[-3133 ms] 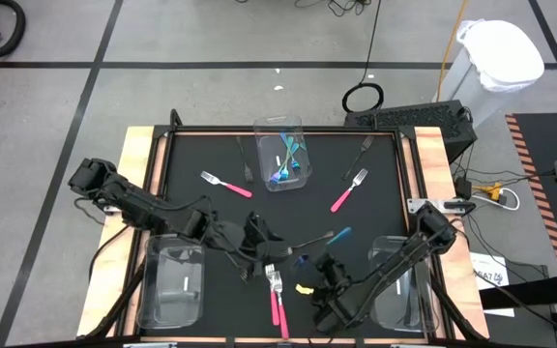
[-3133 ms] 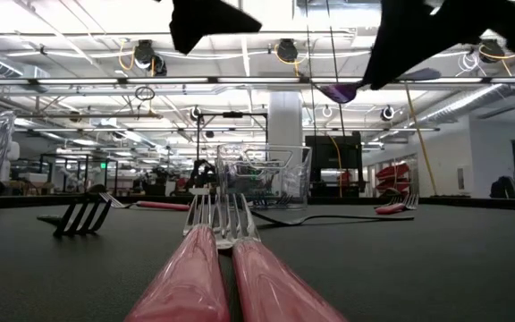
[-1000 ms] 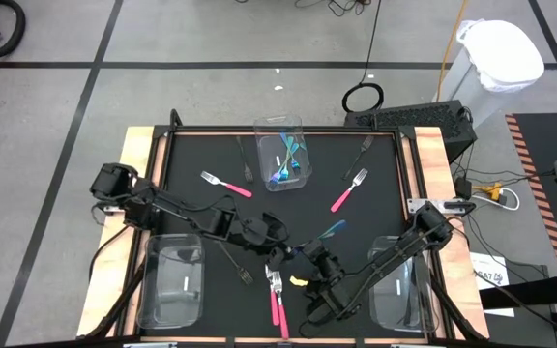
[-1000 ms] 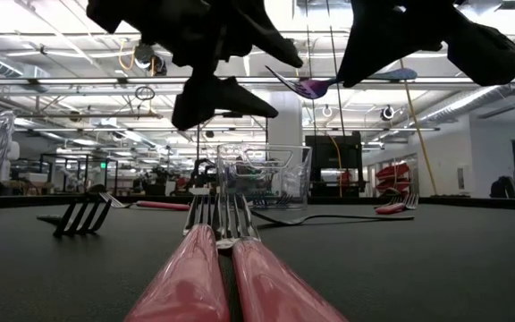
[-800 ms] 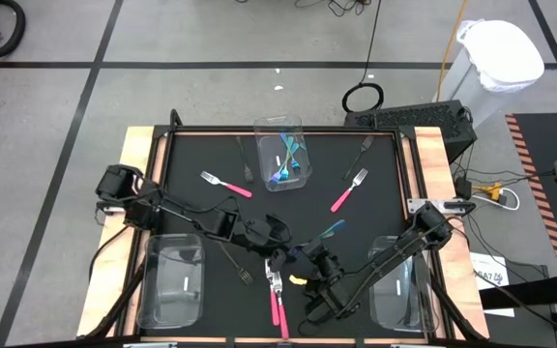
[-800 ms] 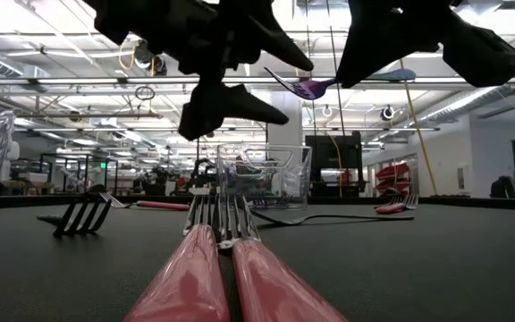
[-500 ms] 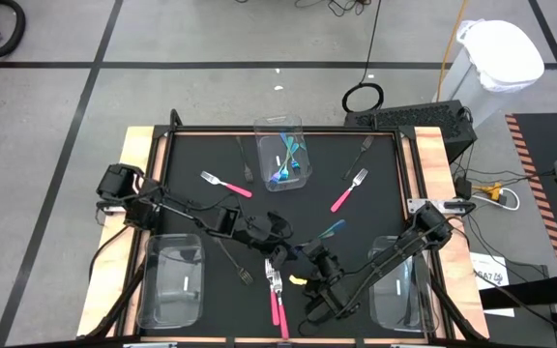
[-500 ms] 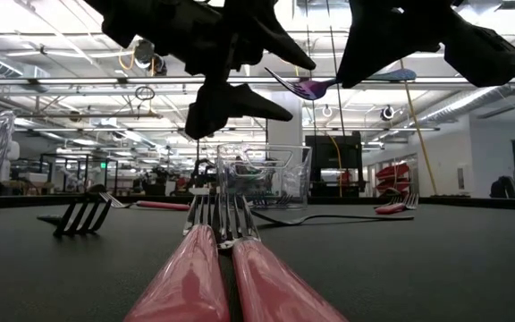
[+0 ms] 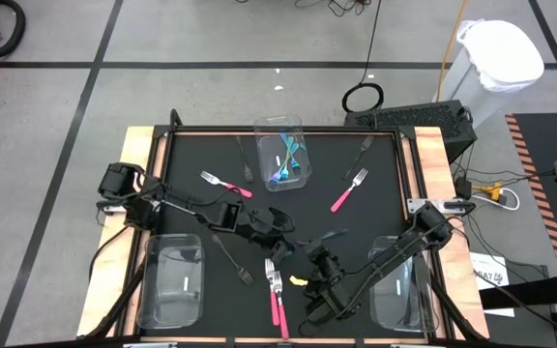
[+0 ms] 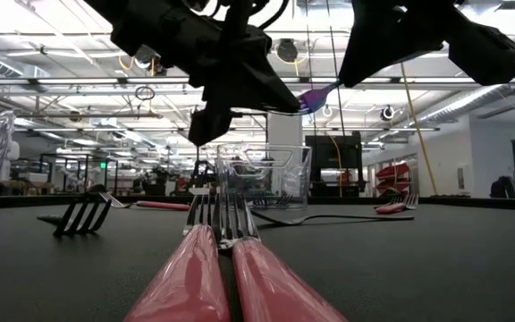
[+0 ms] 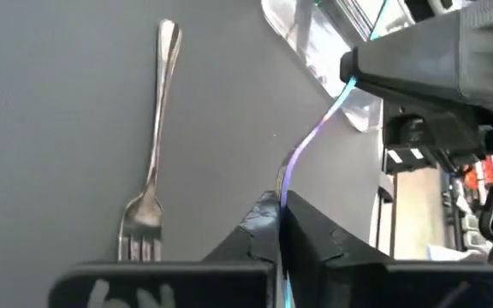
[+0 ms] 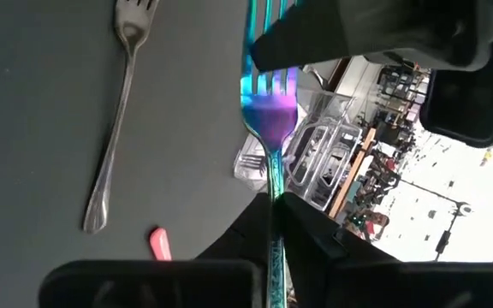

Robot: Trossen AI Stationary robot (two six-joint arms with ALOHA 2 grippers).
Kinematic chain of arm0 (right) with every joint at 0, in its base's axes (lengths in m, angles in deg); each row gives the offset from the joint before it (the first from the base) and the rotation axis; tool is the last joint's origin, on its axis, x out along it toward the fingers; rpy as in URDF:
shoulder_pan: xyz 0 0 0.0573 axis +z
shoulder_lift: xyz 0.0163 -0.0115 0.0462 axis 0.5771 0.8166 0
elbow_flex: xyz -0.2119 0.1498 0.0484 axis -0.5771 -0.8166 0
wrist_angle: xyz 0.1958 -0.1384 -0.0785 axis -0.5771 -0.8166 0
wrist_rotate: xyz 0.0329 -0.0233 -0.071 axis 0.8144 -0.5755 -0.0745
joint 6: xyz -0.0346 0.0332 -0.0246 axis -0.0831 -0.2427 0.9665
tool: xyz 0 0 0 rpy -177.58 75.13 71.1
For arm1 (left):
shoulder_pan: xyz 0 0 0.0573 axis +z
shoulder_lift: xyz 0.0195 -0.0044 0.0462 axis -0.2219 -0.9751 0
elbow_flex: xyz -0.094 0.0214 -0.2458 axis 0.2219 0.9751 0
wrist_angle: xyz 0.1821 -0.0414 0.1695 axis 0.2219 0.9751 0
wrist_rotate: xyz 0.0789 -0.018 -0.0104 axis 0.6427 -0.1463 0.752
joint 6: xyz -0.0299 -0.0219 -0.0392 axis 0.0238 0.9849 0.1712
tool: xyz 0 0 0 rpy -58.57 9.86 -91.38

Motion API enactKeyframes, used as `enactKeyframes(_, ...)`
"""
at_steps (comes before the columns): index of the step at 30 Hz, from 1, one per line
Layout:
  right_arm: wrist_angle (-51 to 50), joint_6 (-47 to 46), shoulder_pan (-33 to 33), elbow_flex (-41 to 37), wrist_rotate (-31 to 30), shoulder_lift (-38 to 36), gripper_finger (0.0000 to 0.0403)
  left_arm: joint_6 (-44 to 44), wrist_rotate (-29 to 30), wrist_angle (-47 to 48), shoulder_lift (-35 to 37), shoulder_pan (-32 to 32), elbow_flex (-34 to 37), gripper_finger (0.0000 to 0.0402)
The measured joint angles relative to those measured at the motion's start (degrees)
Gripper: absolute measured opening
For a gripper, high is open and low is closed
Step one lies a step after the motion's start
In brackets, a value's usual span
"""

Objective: Sort silverware by color (type)
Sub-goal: Put the blue fork into the top transparent bin

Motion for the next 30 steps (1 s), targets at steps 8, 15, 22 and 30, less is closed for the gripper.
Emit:
enactKeyframes(8,0.2,-4.0,0.0,0.0,-3.3,0.0,0.011,-2.7,-2.0,-2.1,0.1,0.4,0.0,0.0004)
enactKeyframes(15,-0.8,-8.2,0.3,0.0,-6.2,0.0,0.0211,-3.1,-2.7,-3.4,0.1,0.4,0.0,0.0003)
enactKeyframes(22,-2.3,-8.4,2.5,0.0,-8.7,-0.3,0.0257,-6.0,-2.7,-3.4,0.1,1.0,0.0,0.0003)
enactKeyframes(30,-5.1,-17.6,6.9,0.0,-11.5,-5.6,0.0255,-11.7,-2.7,-5.3,1.0,1.6,0.0,0.0002)
